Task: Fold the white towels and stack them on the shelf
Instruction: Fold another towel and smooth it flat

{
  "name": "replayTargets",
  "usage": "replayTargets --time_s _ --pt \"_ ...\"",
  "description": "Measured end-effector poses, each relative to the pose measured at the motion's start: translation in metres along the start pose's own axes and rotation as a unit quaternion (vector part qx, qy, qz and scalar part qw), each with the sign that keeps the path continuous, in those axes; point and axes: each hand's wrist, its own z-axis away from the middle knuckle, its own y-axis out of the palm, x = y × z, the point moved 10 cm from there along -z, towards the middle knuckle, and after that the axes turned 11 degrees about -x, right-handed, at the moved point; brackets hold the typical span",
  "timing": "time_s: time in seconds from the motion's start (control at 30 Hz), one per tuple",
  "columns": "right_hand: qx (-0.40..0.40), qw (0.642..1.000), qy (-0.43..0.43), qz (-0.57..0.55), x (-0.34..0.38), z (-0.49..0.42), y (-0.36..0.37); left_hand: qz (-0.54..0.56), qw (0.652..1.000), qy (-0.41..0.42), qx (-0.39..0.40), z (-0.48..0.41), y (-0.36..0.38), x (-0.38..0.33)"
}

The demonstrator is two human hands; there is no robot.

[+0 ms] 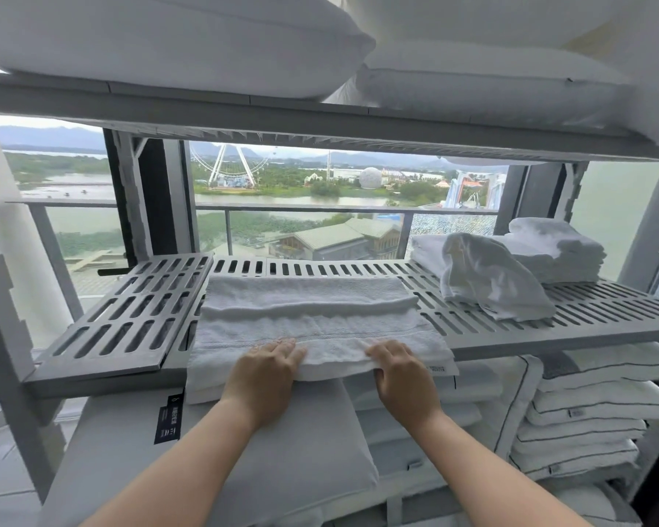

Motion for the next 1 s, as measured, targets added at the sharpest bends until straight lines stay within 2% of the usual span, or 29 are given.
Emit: replayTargets --time_s 0.17,0.37,0.6,0.83,1.0 --pt "-0.040 0.997 0.031 0.052 -0.003 -0.004 -0.014 -0.009 0.999 -0.025 -0.026 -0.001 -0.027 0.008" --pt "-0.058 0.980 0.124 0.142 -0.011 -0.013 -0.026 -0.052 0.996 -0.069 -0.022 -0.008 -0.046 0.027" --pt "-0.074 0.973 0.137 0.170 -0.013 -0.048 -0.028 -0.093 0.987 -0.134 -0.008 -0.034 -0.059 0.060" --pt "-0.091 0.978 0.089 0.166 -0.015 -0.115 0.003 -0.131 0.980 -0.150 -0.006 -0.079 -0.048 0.091" --pt "-0.109 0.975 -0.033 0.189 -0.018 -0.175 0.039 -0.156 0.973 -0.166 -0.018 -0.128 -0.030 0.120"
